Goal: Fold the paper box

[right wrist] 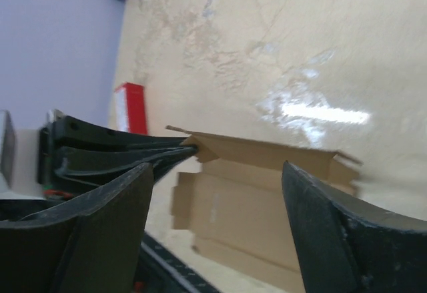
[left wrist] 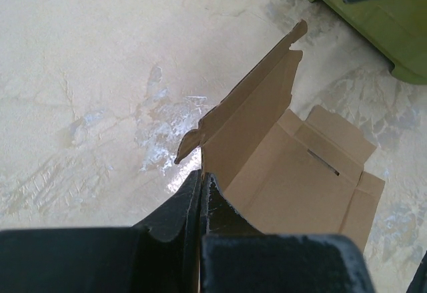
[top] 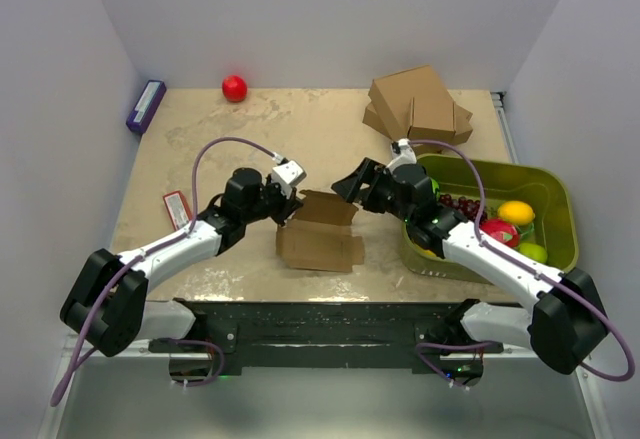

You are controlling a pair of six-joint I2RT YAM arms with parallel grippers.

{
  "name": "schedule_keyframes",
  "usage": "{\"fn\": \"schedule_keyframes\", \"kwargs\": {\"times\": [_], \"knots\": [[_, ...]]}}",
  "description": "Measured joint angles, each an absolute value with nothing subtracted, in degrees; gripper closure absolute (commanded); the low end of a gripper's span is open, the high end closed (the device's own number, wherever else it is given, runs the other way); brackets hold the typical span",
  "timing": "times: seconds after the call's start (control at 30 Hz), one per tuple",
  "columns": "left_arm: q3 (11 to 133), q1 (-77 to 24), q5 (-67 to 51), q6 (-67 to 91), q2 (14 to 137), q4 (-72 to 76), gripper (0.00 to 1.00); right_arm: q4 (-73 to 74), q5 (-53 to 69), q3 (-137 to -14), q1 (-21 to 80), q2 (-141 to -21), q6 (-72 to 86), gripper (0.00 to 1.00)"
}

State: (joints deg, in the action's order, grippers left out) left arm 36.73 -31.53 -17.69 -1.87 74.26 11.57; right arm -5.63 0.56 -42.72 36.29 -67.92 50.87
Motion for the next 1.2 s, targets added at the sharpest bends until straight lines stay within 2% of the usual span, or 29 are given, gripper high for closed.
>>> {"fn": "schedule_keyframes", "kwargs": {"times": [0.07,0.17,0.4,0.7,1.2], "knots": [[36.75,-31.53,-18.96,-2.98,74.26,11.29,1.0,-5.08,0.47,-43.44,36.29,-67.99,43.79,0.28],[36.75,-31.55,-20.71,-4.62,74.28,11.07,1.0,-4.82,0.51,-44.86,36.27,-68.66,33.74,0.4],[36.86,-31.55,-22.37,-6.26,74.94,11.03,1.0,-5.28,-3.03,-46.81,36.34,-73.12,25.26,0.47],[37.01,-31.55,-22.24,-6.44,76.18,11.0,1.0,-9.06,-8.47,-46.52,38.63,-77.54,25.43,0.5],[37.82,-31.55,-20.6,-2.94,78.32,10.72,1.0,-10.31,-27.38,-43.59,52.77,-81.34,29.98,0.52]]}}
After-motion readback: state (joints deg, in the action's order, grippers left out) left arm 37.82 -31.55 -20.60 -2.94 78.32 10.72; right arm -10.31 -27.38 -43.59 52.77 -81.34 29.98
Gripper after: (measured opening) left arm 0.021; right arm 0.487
